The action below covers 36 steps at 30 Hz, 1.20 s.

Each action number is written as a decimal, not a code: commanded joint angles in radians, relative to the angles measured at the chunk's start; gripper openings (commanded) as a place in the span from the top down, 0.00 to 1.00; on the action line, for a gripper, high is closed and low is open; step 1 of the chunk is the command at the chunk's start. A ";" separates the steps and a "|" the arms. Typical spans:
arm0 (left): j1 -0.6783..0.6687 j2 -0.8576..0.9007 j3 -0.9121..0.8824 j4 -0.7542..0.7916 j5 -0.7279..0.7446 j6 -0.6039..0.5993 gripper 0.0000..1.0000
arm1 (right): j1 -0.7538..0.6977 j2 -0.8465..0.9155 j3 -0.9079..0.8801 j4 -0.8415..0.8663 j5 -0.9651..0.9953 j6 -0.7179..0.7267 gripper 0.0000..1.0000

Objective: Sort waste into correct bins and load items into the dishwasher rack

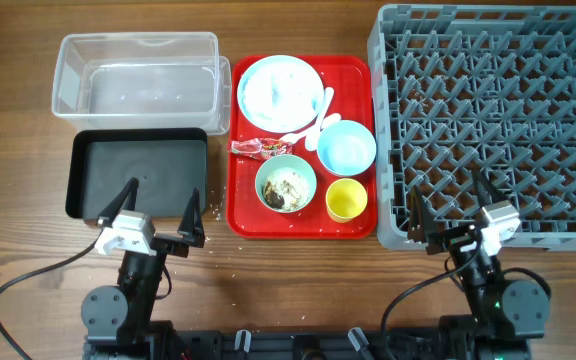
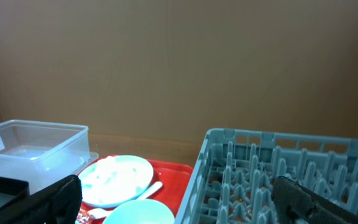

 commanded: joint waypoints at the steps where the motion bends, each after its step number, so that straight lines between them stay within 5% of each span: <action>1: 0.007 0.044 0.054 0.000 0.012 0.006 0.00 | 0.004 0.080 0.083 0.005 -0.025 -0.073 0.00; 10: 0.007 0.472 0.386 -0.070 0.049 0.035 0.00 | 0.004 0.420 0.402 -0.140 -0.026 -0.076 0.00; 19: -0.157 1.151 1.055 -0.498 -0.065 0.047 0.00 | 0.004 0.746 0.862 -0.583 -0.026 -0.074 0.00; 25: -0.291 1.571 1.483 -0.765 -0.071 0.136 0.00 | 0.004 0.810 0.908 -0.612 -0.026 -0.071 0.00; 36: -0.394 1.958 1.587 -0.613 -0.068 0.109 0.00 | 0.004 0.893 0.908 -0.795 -0.026 -0.068 0.00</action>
